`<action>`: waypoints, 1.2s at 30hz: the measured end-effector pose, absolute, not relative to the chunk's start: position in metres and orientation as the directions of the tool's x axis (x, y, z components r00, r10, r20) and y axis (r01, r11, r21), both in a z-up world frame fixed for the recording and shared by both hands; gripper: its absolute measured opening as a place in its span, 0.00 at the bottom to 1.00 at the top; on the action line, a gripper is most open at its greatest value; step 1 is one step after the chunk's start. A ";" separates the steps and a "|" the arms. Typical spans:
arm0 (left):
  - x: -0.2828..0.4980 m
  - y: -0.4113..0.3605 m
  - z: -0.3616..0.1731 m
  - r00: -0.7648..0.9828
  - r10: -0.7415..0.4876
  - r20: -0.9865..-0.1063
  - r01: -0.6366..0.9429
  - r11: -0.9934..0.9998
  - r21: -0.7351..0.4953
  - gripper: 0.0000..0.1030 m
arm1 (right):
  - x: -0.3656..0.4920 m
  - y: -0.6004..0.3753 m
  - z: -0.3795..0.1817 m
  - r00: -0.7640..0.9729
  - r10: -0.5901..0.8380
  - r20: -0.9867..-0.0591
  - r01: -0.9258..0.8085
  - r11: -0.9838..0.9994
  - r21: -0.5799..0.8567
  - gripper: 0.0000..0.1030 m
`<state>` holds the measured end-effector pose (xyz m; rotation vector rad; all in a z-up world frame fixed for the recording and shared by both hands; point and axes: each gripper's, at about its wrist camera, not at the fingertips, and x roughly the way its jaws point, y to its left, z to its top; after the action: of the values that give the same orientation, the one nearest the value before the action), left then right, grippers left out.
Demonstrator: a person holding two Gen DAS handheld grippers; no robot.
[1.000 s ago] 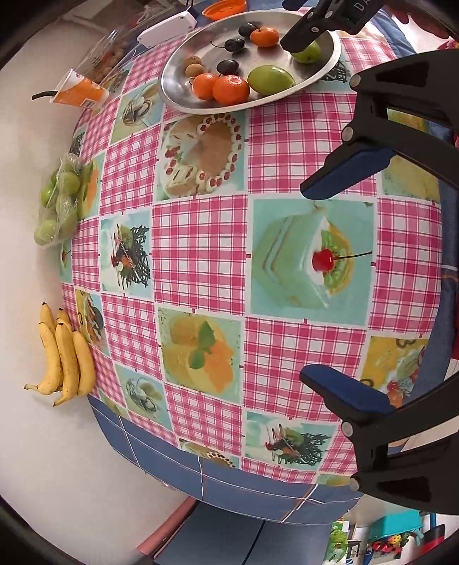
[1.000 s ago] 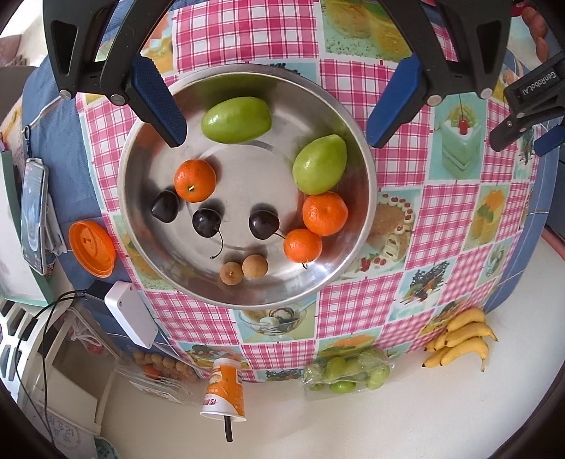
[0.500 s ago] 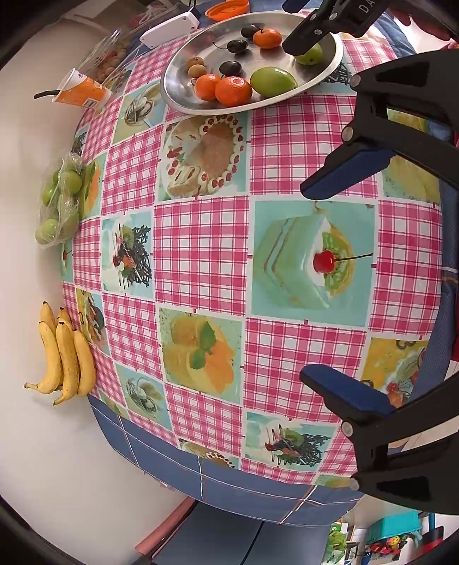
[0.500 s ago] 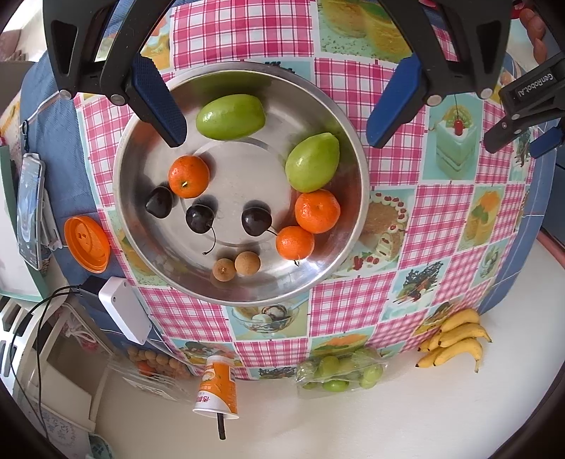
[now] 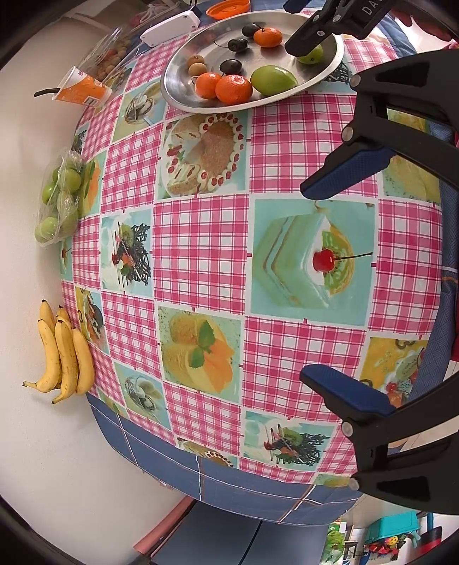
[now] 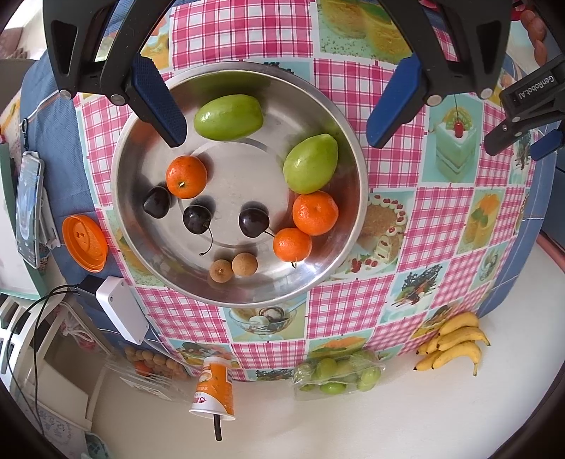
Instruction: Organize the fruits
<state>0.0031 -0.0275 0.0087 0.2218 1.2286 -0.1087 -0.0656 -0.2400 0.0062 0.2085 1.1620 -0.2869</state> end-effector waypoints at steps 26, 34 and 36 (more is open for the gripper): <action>0.002 -0.026 0.008 0.331 0.036 -0.943 0.197 0.975 0.107 0.92 | -0.065 -0.238 0.005 0.365 -0.113 -0.924 0.320 0.947 0.010 1.00; 0.002 -0.028 0.008 0.330 0.035 -0.943 0.202 0.973 0.107 0.92 | -0.066 -0.238 0.005 0.363 -0.114 -0.925 0.317 0.948 0.008 1.00; 0.001 -0.029 0.009 0.332 0.035 -0.943 0.205 0.973 0.108 0.92 | -0.066 -0.238 0.005 0.362 -0.113 -0.925 0.316 0.949 0.008 1.00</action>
<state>0.0013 -0.0291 0.0089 0.2225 1.2304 -0.1126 -0.0656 -0.2383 0.0046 0.1964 1.1694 -0.2787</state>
